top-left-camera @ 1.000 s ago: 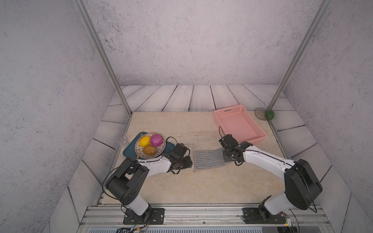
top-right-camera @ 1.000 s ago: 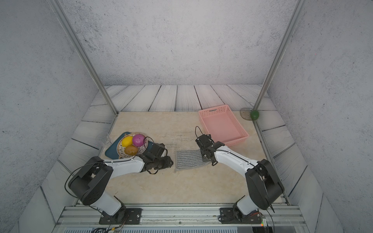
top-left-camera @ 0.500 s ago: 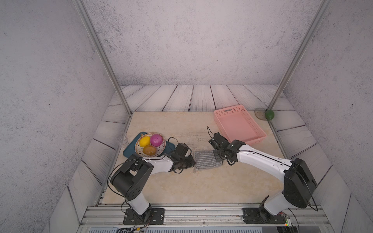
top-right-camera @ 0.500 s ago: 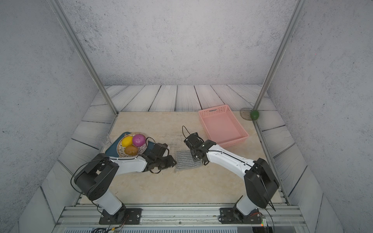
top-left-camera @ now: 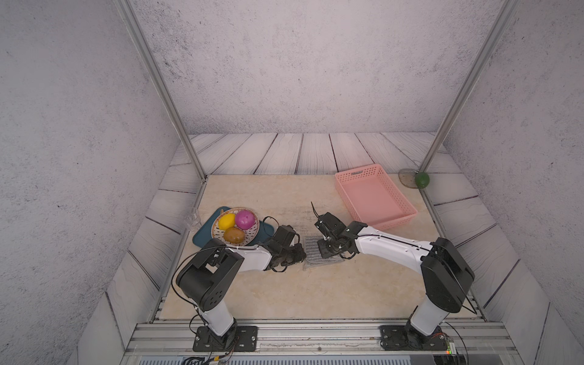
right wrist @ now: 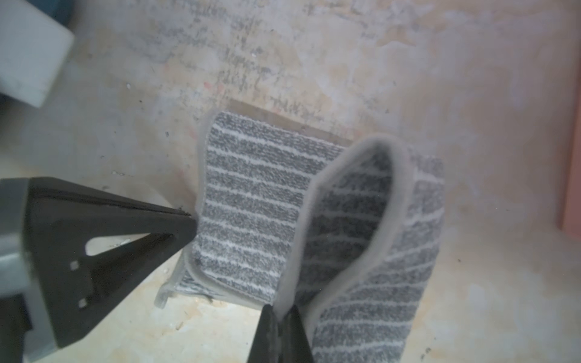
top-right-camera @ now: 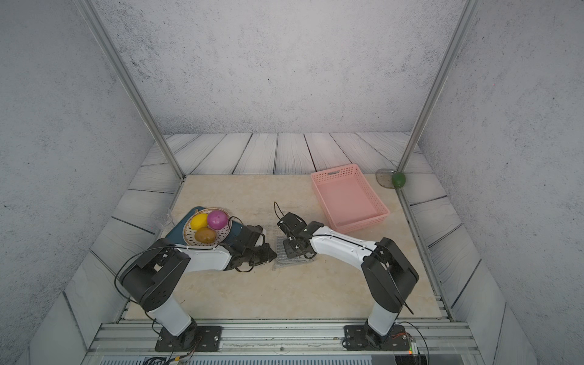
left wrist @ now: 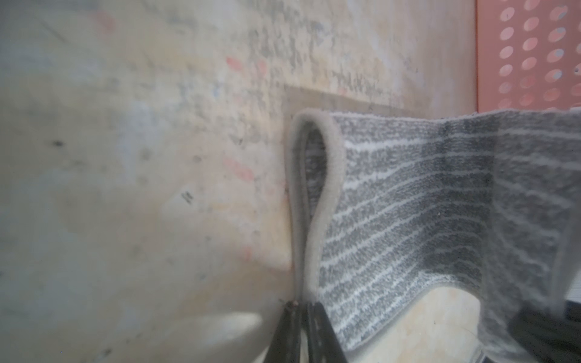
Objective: Fold the square dishcloth
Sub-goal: Fold the cleaning item at the center of the board.
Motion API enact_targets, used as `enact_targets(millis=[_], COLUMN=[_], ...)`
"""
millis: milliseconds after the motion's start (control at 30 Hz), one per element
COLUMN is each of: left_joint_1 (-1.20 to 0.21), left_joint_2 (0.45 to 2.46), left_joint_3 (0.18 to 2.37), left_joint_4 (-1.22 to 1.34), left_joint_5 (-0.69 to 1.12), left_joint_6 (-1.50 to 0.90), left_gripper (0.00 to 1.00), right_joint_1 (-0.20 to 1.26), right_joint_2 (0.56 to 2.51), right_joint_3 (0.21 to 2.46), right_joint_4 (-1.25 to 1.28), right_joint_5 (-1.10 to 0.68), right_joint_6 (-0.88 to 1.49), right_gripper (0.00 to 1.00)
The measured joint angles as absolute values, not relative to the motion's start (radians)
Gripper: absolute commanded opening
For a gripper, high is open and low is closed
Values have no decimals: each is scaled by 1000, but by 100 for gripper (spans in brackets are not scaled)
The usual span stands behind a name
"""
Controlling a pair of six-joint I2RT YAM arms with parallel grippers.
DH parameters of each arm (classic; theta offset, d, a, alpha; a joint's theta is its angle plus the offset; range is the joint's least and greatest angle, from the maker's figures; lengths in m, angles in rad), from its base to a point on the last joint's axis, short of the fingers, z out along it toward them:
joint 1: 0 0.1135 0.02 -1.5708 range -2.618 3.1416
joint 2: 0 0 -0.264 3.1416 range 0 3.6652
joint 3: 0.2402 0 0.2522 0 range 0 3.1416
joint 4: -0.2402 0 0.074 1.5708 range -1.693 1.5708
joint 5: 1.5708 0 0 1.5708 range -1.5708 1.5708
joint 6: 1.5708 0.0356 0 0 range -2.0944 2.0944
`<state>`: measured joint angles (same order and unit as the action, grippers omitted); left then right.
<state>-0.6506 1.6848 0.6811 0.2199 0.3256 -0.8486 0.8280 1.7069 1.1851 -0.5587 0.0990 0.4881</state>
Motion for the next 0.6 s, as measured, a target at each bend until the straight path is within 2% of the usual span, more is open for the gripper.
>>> enact_targets(millis=[300,600], left_joint_1=[-651,-651], left_joint_2=[1682,1682], left_joint_3=[644,635], left_joint_4=[295,313], left_joint_5=[327,326], left_joint_6=[-880,-891], left_gripper=[14,14], right_joint_1=[828,828], right_joint_2=[1755,1774], right_joint_3=[1188,1189], right_joint_4=[-467,-434], right_joint_5=[-19,-55], right_joint_6=[540,565], right_gripper=[0,0])
